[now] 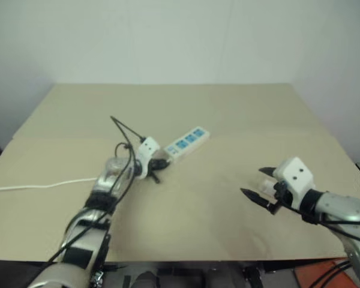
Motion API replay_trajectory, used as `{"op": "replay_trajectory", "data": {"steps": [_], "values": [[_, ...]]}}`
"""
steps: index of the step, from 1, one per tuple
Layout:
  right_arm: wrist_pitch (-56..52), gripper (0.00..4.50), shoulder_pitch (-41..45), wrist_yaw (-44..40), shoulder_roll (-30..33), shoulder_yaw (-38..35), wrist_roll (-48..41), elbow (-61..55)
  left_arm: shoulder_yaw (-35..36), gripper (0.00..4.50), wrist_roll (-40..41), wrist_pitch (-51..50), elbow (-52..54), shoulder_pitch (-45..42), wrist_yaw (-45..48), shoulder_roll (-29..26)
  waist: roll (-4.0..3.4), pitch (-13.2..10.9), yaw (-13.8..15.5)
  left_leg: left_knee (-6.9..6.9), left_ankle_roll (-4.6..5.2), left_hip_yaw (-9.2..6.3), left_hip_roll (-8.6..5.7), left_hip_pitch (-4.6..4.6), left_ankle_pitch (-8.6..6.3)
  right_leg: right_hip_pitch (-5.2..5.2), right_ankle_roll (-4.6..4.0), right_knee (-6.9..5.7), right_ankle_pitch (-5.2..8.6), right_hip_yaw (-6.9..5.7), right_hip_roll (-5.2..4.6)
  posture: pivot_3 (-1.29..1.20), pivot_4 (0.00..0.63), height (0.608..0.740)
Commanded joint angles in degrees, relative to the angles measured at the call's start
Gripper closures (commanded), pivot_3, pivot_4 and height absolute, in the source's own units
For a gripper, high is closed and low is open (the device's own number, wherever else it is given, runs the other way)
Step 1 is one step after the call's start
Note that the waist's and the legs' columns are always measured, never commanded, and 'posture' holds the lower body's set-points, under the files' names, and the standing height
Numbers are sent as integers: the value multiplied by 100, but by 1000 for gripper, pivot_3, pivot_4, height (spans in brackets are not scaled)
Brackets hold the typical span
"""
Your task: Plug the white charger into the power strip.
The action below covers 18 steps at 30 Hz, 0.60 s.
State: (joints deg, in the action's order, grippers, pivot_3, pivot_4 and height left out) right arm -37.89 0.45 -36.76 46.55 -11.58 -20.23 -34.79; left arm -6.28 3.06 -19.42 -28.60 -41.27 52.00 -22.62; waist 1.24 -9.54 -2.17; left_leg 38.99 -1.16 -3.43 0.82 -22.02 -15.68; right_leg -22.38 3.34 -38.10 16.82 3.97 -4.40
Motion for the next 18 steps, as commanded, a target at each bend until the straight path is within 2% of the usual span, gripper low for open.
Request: {"op": "replay_trajectory", "data": {"steps": [1, 5, 8, 12, 15, 18], "values": [[49, 0, -17, 74, -30, 70, 90, -122, 57, 4464, 375, -589, 1684, 683, 377, -436, -1, 1, -21, -2, 0, -1, 1, 1, 0, 1, 0, -1, 0, 0, 0, 0, 150, 740], [111, 0, 102, 61, -72, 270, 159, -27, 158, 4464, 553, -797, 2477, 1499, 449, -884, -1, 0, 6, 0, 0, -1, 0, 0, 0, 2, 0, 11, 0, 0, -4, 0, 150, 740], [163, 0, 261, 58, -116, 416, 216, 140, 261, 4464, 614, 15, 2197, 1707, 540, -937, -1, 0, 50, 1, 0, 0, 0, 8, 0, 5, 0, 8, 0, -1, -4, 0, 150, 740], [195, 0, 419, 45, -100, 591, 349, 310, 197, 3361, 414, 1448, 1581, 1679, 466, -882, -1, 0, 112, 1, -3, 2, 0, 23, 2, 12, -6, 3, -4, -1, -4, 0, 150, 740], [195, 0, 385, 38, -107, 537, 362, 295, 546, 2432, 983, 2132, 1492, 1768, 731, -673, -1, 1, 136, 0, -3, 2, 0, 13, 1, 6, -6, 5, -4, -1, -4, 0, 150, 740], [211, 0, 257, 50, -103, 465, 389, 256, 806, 1526, 1341, 2313, 1469, 1828, 820, -572, -1, 1, 139, 4, -2, 2, 0, 4, 1, 2, -6, 9, -4, -2, -5, 0, 150, 740]]}}
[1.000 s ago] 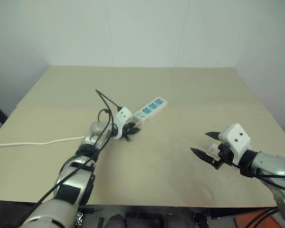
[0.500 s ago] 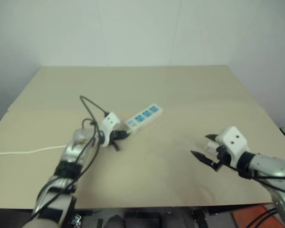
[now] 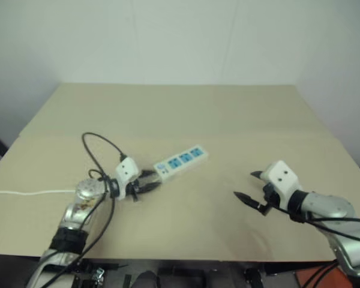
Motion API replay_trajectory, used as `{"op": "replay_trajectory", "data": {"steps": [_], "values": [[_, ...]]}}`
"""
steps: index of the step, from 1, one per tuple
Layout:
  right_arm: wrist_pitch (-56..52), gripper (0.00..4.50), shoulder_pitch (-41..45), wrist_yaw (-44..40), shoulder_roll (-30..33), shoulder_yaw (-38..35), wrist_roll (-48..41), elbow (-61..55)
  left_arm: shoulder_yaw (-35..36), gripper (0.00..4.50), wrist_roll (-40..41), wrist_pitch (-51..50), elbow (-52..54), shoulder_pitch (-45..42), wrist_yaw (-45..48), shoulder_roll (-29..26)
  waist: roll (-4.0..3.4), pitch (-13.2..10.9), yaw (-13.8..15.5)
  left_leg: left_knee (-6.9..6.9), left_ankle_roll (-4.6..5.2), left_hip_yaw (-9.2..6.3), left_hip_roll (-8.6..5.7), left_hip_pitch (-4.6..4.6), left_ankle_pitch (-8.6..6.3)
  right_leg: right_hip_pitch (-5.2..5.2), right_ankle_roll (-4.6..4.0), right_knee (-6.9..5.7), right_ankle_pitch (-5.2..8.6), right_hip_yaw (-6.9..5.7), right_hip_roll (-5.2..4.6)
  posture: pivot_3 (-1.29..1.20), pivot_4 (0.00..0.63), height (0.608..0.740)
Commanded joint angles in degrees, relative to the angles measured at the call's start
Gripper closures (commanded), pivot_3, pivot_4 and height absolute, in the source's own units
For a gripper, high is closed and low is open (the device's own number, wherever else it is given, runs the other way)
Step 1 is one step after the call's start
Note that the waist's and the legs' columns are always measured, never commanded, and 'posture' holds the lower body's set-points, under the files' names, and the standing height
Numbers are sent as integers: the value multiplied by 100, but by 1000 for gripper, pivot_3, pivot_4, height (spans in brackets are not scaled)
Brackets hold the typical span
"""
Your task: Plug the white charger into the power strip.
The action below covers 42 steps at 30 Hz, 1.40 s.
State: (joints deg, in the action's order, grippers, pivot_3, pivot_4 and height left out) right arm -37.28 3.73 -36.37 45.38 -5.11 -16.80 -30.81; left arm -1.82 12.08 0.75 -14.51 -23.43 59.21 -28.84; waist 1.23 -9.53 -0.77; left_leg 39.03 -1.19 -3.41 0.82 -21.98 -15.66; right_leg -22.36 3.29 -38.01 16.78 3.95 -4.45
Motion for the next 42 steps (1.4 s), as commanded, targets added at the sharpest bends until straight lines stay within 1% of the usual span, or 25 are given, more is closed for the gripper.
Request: {"op": "replay_trajectory", "data": {"steps": [1, 4, 5, 9, 11, 14, 19, 25, 29, 38, 42], "values": [[158, 0, -95, 13, 14, -189, 54, -147, 408, 1153, 517, 290, 64, 52, 105, 77, 0, 0, -2, 0, 0, 0, 0, 0, 0, 0, 0, 0, 0, 0, 0, 0, 150, 740], [127, 0, -217, 32, 10, -232, 62, -212, 522, 263, 722, 246, 13, 58, 172, 102, 0, 0, -4, -1, 1, 0, 0, 2, 0, 0, 0, 0, 0, 0, 1, 0, 150, 740], [126, 0, -237, 36, 10, -240, 65, -217, 551, 49, 764, 214, 5, 56, 133, 130, 0, 0, -5, 0, 1, 0, 0, 2, 0, 1, 0, 0, 0, 0, 1, 0, 150, 740], [121, 0, -239, 71, 3, -242, 90, -217, 604, 49, 614, 661, -337, -59, -197, 406, 0, 0, -5, 1, 0, 1, 0, 10, 0, 6, 0, -3, 0, 1, 1, 0, 150, 740], [137, 0, -215, 116, -12, -225, 144, -207, 586, 49, 408, 1076, -856, -214, -509, 663, 0, 0, -1, 1, 0, 0, 0, 13, 0, 8, 0, -3, 0, 0, 1, 0, 150, 740], [133, 0, -171, 211, -34, -211, 240, -221, 620, 49, 586, 1265, -1653, -511, -296, 951, 1, 0, 6, 3, 0, 0, -3, 11, 0, 8, 1, -3, 0, 0, 1, 0, 150, 740], [98, 0, -273, 256, -44, -305, 257, -305, 485, 49, 357, 1781, -2547, -939, -137, 1110, 1, 0, -2, 3, 0, 0, -3, 5, 0, 4, 1, -1, 0, 0, 2, 0, 150, 740], [49, 0, -388, 376, -88, -341, 308, -388, 300, 49, 267, 1908, -2827, -1066, 343, 1101, 1, 0, -14, 3, 1, 0, -3, 6, 0, 5, 1, -2, 0, 0, 3, 0, 150, 740], [17, 0, -421, 455, -154, -332, 331, -453, 281, 49, 427, 1571, -2541, -989, 642, 1064, 1, 0, -12, 3, 1, 0, -3, 7, 0, 5, 1, -4, 0, 0, 3, 0, 150, 740], [5, 0, -451, 573, -223, -278, 392, -475, 261, 49, -101, 1973, -3039, -1053, -13, 1087, 1, 0, -5, 3, 1, -1, -3, 15, 0, 10, 1, -5, 0, 0, 3, 0, 150, 740], [-6, 0, -421, 597, -247, -270, 414, -462, 231, 49, -217, 2032, -3176, -1042, -75, 1065, -1, 3, -6, 3, 1, -1, -3, 29, 0, 21, 1, -9, 0, 0, 3, 0, 150, 740]]}}
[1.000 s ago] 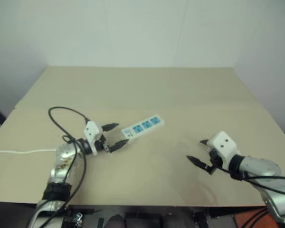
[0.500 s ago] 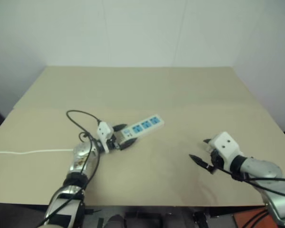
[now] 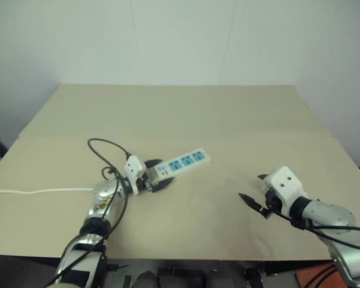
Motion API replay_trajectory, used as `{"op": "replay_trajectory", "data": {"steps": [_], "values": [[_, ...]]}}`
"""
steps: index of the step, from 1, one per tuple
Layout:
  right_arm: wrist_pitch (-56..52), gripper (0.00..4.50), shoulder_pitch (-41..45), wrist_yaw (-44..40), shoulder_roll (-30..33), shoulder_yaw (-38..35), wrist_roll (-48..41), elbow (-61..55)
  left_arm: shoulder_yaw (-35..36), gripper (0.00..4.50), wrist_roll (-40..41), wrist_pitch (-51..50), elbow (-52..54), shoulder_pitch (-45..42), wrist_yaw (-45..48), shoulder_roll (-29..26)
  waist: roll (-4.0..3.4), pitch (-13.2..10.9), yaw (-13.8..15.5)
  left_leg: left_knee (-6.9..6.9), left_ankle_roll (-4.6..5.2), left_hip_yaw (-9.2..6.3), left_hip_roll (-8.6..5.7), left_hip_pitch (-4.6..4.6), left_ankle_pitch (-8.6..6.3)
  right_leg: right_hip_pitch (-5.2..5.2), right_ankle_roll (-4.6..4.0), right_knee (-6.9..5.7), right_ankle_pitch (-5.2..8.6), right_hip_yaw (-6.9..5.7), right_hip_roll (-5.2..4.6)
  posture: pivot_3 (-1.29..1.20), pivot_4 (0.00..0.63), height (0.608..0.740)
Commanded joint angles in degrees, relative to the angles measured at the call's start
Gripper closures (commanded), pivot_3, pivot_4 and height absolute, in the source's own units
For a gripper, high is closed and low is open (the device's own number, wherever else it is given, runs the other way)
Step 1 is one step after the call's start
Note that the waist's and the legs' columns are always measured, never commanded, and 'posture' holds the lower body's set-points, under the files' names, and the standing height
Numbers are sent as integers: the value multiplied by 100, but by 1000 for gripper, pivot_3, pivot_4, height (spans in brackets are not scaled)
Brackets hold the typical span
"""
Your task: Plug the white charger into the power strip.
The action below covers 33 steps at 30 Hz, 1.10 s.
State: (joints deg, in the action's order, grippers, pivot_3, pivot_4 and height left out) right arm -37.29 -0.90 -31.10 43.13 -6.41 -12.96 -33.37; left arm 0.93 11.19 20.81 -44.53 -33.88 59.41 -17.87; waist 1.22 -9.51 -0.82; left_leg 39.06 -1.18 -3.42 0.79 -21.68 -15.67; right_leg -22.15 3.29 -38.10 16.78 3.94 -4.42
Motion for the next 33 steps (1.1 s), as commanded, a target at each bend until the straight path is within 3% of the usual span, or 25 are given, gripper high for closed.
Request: {"op": "replay_trajectory", "data": {"steps": [1, 6, 11, 15, 21, 25, 30, 33], "values": [[-4, 0, 47, 71, -28, -138, 34, -204, -46, 49, -145, 35, -195, -1, -112, -31, -2, 2, -1, 0, 0, 0, 0, 3, 0, 2, 0, -1, 0, 0, 0, 0, 150, 740], [-11, 0, 72, 67, -31, -96, 86, -177, -59, 49, -93, -140, -232, -59, 39, -42, -4, 7, -2, 0, 0, 0, 0, 8, 0, 5, 0, -5, 0, 1, 0, 0, 150, 740], [-21, 0, 104, 71, -35, -78, 109, -156, -137, 1251, -79, -456, -101, 14, 333, -146, -5, 9, -9, -1, 0, 0, 0, 8, 0, 5, 0, -2, 0, 1, 1, 0, 150, 740], [-63, 0, 174, 5, 38, -87, 96, -156, -210, 1242, -147, -588, 50, 61, 388, -229, -4, 9, -26, -2, 0, 0, 0, 7, 0, 4, 0, 0, 0, 1, 1, 0, 150, 740], [-796, 0, 1035, -818, 932, -88, -324, -74, -327, 1242, 68, -786, 420, 91, 1104, -345, -5, 9, -42, -5, 0, 2, 0, 5, 0, 1, 0, 1, 0, 3, 1, 0, 150, 740], [-2132, 0, 2891, -1910, 2169, 1019, -487, 692, -524, 1242, 141, -834, 637, 82, 1819, -452, -16, 4, -59, -6, 0, 4, 1, 3, 0, 1, 0, 4, 0, 3, -2, 0, 150, 740], [-2621, 0, 5068, -2928, 2203, 2967, 162, 2134, -899, 1242, -90, -423, 647, 13, 2453, -613, -17, 4, -27, -12, 0, 2, 6, -11, 0, -13, -2, 18, 1, -2, 1, 0, 150, 740], [-2711, 0, 5791, -3485, 2028, 3896, 504, 2706, -1026, 1242, -181, -293, 546, -62, 2534, -660, -17, 5, 7, -6, 1, 2, 2, -42, 0, -34, -1, 23, 1, -5, -3, 0, 150, 740]]}}
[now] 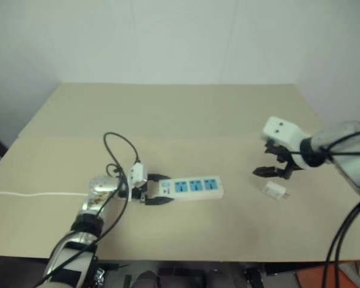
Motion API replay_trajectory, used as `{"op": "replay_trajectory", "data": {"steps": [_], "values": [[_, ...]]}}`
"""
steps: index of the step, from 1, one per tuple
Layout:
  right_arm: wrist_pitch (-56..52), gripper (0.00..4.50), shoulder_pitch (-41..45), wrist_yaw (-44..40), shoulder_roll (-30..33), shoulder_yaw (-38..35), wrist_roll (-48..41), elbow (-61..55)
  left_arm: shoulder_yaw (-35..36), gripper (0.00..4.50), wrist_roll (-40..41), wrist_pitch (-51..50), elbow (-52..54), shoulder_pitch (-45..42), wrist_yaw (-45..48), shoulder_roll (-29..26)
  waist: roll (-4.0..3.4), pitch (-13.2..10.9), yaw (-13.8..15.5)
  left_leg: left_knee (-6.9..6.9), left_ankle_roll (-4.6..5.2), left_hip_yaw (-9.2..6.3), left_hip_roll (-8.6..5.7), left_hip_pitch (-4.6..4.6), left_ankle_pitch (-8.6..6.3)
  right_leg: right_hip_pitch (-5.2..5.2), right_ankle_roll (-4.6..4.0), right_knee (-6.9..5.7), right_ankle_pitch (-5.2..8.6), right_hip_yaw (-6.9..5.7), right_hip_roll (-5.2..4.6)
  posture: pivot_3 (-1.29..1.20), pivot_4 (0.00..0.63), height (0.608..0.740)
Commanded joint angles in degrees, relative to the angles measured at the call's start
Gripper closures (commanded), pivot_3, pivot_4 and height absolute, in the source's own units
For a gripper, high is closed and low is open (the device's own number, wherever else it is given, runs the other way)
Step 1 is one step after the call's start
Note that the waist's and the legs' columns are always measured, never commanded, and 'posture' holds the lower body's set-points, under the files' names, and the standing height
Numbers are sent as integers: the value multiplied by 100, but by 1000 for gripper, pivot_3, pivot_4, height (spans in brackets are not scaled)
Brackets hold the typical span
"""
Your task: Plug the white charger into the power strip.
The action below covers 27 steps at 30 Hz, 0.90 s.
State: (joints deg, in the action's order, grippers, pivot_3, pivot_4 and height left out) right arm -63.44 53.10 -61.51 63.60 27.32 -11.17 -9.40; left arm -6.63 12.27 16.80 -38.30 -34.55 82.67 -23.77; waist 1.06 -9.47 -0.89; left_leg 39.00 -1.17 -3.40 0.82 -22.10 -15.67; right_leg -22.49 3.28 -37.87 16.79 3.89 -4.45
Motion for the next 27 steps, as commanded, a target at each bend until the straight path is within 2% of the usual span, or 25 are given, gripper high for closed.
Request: {"op": "replay_trajectory", "data": {"steps": [1, 4, 8, 17, 27], "values": [[-50, 0, 525, -591, -59, 766, 444, 430, -274, 1242, -272, 111, -100, -5, 204, -59, -1, 1, 14, 1, 1, 0, 0, -9, -1, -10, 0, 1, 0, 0, -1, 0, 150, 740], [17, 0, 756, -823, -176, 1333, 810, 693, -256, 1242, -222, 115, -107, 16, 191, -28, -2, 1, 14, 2, 4, 3, -2, -32, -2, -45, 0, -14, 0, -1, -3, 0, 150, 740], [3, 0, 758, -956, -338, 1677, 1115, 901, -211, 1242, -206, 115, -145, 93, 77, 13, -3, 2, 9, 4, 4, 4, -4, -48, -2, -65, 0, -15, 0, -1, -6, 0, 150, 740], [-177, 0, 490, -839, -570, 1615, 1273, 1195, -272, 1242, -178, 44, 104, 350, 21, 1, -7, 5, 13, 16, 2, 6, -3, -40, -1, -58, 0, -22, 0, 0, -5, 0, 150, 740], [-177, 0, 245, -720, -590, 1376, 1326, 1548, -272, 1242, -179, 38, 29, 258, 27, -18, -14, 9, 8, 16, 2, 8, -3, -40, -1, -59, 0, -22, 0, 0, -4, 0, 150, 740]]}}
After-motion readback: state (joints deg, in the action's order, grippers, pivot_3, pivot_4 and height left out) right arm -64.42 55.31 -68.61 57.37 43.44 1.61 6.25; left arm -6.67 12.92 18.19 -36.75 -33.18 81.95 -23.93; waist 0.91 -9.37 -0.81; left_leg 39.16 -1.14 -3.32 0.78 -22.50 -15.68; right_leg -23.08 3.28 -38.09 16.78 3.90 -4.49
